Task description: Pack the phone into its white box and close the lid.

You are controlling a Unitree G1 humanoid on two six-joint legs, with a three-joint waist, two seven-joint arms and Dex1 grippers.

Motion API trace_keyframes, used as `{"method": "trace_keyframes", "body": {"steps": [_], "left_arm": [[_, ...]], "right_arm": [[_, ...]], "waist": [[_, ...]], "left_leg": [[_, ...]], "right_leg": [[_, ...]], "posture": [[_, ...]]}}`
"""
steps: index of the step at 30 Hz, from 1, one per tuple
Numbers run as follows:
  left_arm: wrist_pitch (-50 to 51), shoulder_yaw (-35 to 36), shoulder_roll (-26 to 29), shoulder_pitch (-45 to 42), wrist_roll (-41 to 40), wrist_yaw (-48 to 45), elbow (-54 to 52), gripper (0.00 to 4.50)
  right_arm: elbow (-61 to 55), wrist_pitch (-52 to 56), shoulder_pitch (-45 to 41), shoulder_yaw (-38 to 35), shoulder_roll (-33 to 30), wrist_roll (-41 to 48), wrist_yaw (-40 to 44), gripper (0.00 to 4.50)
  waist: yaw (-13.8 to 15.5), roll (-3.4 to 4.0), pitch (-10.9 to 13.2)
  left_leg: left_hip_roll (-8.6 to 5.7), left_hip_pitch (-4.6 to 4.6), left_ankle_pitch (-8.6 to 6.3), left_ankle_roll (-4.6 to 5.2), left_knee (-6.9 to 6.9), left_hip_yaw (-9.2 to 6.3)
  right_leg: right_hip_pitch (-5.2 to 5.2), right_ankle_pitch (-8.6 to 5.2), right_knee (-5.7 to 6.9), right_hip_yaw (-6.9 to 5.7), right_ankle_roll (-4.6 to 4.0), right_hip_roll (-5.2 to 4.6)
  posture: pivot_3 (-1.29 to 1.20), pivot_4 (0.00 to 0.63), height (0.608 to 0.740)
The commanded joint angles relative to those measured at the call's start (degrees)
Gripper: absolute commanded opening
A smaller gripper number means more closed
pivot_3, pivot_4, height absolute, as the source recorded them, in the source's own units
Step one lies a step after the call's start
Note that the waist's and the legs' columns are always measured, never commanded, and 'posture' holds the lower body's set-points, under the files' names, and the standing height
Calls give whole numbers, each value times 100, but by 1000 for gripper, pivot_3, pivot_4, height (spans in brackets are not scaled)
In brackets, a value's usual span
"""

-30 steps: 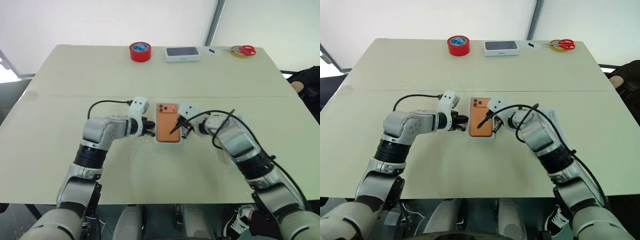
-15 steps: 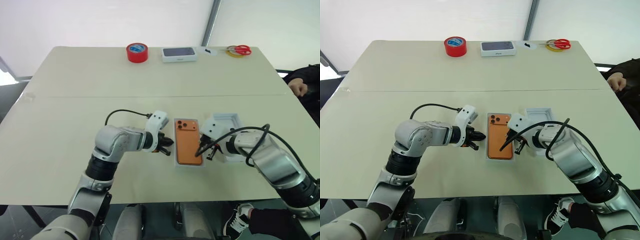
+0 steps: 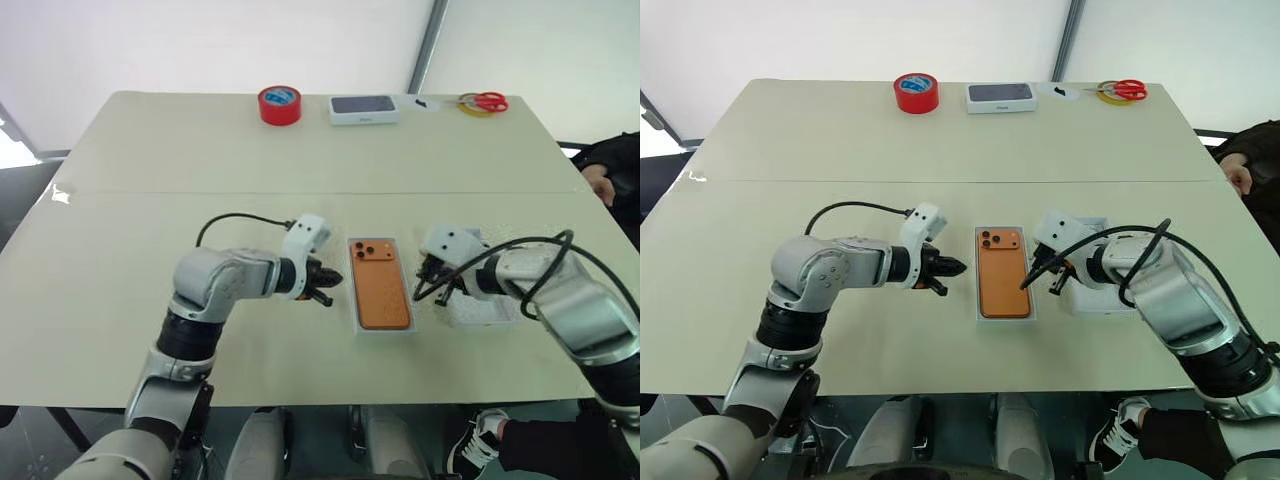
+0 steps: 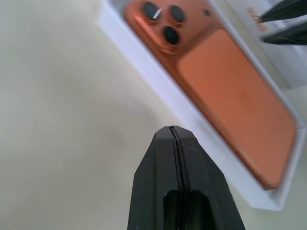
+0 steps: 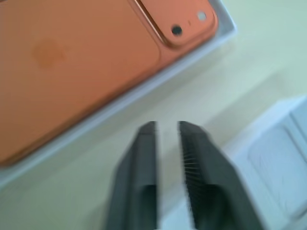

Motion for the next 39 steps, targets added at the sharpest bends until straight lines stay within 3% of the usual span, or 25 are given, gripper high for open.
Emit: {"method": "trace_keyframes", "body": {"steps": [1, 7, 14, 23, 26, 29, 30, 36, 39], "left_arm": [[-963, 304, 219, 222, 133, -222, -410, 0], [-2512, 76, 915, 1171, 204, -1297, -1323, 0], [-4301, -589, 1667, 2026, 902, -2317, -1682, 0], [-5053, -656, 1712, 2350, 1167, -2548, -1652, 0], [-5103, -665, 1657, 2389, 1229, -2513, -1628, 0], [-5119, -635, 1615, 2428, 1237, -2498, -1627, 0], [-5121, -627, 1608, 2435, 1242, -2497, -1626, 0], [-5109, -457, 1617, 2464, 1207, -2473, -1549, 0], [-5071, -123, 1511, 2471, 1030, -2322, -1402, 0]], "right_arm": [[100, 450, -166, -374, -125, 193, -55, 2813], [453, 1770, -448, -519, 217, 507, -436, 2813], [817, 2785, -1001, -272, 776, 607, -1083, 2813], [1281, 3178, -1434, -94, 1119, 881, -1915, 2813], [1305, 3178, -1465, -121, 1157, 1130, -2117, 1669], [1326, 3178, -1476, -172, 1173, 1342, -2353, 225], [1338, 3178, -1476, -193, 1171, 1414, -2433, 47], [1695, 3178, -1775, -720, 1294, 2021, -3030, 47], [2447, 3178, -2459, -1379, 1466, 3028, -3277, 47]], "waist": [[3, 0, 0], [17, 1, -1], [22, 3, -1], [13, 4, -1], [7, 4, -1], [6, 4, -1], [5, 4, -1], [3, 5, 0], [-31, 12, 5]], "left_leg": [[2, 1, 0, 1, 0, 0], [2, -2, -1, 0, 1, 6], [1, -3, -2, 1, 1, 11], [0, -5, -5, 6, 2, 10], [0, -5, -5, 6, 2, 11], [1, -4, -5, 7, 2, 11], [1, -4, -5, 7, 2, 11], [2, -4, -6, 7, 2, 12], [4, -4, -6, 8, 2, 13]], "right_leg": [[0, 0, 0, 0, 0, 1], [-1, -1, -4, 4, -6, -9], [-4, -1, -4, 5, -9, -13], [-5, -1, -4, 3, -6, -13], [-4, 0, -4, 3, -5, -11], [-4, 0, -3, 3, -4, -9], [-4, 0, -3, 3, -4, -9], [-3, 0, -3, 4, -3, -8], [-5, 1, -3, 5, -2, -4]], "posture": [[0, 150, 732], [0, 150, 732], [0, 150, 732], [0, 150, 732], [0, 150, 732], [0, 150, 732], [0, 150, 732], [0, 150, 732], [0, 150, 732]]}}
